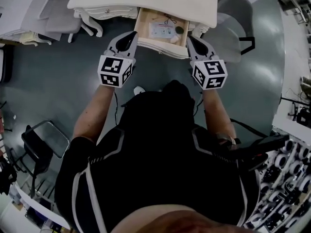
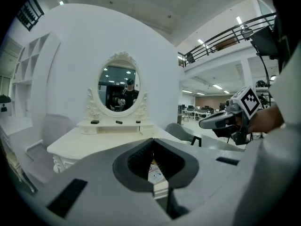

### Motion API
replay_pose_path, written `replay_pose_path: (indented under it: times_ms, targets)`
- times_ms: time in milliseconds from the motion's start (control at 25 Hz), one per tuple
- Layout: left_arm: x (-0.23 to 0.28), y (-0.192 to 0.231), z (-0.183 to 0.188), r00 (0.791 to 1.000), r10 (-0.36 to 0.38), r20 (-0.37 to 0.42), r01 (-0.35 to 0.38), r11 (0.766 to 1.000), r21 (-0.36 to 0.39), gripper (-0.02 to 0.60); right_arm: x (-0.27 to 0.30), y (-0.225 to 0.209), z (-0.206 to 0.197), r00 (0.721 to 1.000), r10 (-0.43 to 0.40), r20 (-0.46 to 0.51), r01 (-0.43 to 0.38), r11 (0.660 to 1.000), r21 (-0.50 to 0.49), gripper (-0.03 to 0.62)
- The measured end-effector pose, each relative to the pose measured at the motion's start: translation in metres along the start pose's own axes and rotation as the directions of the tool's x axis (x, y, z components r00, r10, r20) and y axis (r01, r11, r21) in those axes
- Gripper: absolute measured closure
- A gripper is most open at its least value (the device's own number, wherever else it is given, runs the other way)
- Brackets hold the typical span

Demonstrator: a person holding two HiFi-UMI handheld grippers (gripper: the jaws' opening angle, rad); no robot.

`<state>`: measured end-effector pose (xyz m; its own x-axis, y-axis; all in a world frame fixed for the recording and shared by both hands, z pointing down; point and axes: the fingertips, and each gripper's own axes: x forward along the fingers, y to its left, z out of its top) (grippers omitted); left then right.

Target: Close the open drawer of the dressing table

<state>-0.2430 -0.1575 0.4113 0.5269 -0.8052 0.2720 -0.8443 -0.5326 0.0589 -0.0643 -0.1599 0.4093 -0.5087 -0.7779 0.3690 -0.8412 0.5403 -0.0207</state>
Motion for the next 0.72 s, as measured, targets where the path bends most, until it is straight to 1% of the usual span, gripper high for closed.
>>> replay_pose_path:
  times_ms: [160,280,400,560,640,720]
  targets:
    - [0.018,0.003,-0.033,0.997,-0.045,-0.056,0.044,0.999,-0.005,0.577,0.023,-0.003,-0.041,0.998,0.005,-0.057,-0.005,1.000,0.006,0.589]
    - [0.032,-0.004,-0.064,0.990,-0.087,-0.113,0.088,0.996,0.007,0.577,0.035,-0.004,-0.080,0.995,0.024,-0.102,-0.022,1.000,0.018,0.589]
    - [0.042,-0.002,-0.091,0.984,-0.079,-0.161,0.082,0.997,0.013,0.577,0.045,-0.005,-0.112,0.989,0.042,-0.139,-0.039,0.999,0.022,0.589]
    - [0.056,0.006,-0.131,0.969,-0.052,-0.240,0.047,0.999,-0.027,0.577,0.055,-0.001,-0.151,0.977,0.074,-0.202,-0.072,0.997,0.016,0.589]
    - [0.060,0.006,-0.150,0.959,-0.058,-0.278,0.053,0.998,-0.028,0.577,0.058,0.005,-0.172,0.968,0.087,-0.236,-0.086,0.996,0.012,0.589]
    - [0.066,0.002,-0.165,0.951,-0.084,-0.299,0.076,0.996,-0.037,0.577,0.060,0.010,-0.190,0.960,0.091,-0.265,-0.090,0.996,0.017,0.589]
